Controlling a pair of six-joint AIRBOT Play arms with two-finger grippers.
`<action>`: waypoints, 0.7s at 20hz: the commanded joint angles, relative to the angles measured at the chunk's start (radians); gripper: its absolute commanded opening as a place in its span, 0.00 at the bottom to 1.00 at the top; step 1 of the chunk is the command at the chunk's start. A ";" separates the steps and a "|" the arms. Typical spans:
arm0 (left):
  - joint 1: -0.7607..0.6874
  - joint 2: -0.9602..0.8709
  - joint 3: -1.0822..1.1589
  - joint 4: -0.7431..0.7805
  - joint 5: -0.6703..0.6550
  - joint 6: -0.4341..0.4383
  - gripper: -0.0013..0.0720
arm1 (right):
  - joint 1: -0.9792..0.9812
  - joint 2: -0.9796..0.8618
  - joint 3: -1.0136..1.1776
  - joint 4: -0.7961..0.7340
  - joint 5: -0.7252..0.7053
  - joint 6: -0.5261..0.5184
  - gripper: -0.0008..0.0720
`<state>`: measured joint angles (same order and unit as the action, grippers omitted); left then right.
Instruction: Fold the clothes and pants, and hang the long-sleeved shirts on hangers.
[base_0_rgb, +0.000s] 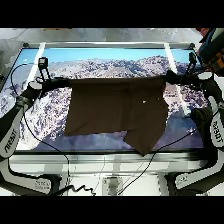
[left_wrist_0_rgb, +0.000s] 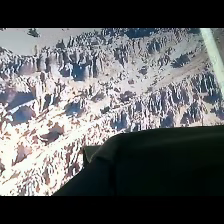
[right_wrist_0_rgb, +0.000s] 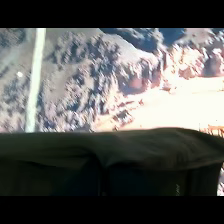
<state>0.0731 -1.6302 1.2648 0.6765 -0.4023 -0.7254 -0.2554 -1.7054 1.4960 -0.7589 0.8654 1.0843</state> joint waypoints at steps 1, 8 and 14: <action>0.023 -0.013 0.001 0.005 -0.146 0.000 0.03 | 0.000 -0.013 0.000 -0.130 0.153 0.001 0.03; 0.065 -0.017 0.001 0.239 -0.466 -0.087 0.03 | 0.000 -0.013 0.000 -0.391 0.378 0.111 0.03; 0.035 -0.064 0.001 0.303 -0.556 -0.180 0.03 | 0.000 -0.013 0.000 -0.428 0.403 0.239 0.03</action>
<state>0.1173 -1.6772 1.2652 0.9390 -0.9020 -0.8459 -0.2554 -1.7176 1.4960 -1.1522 1.2404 1.2457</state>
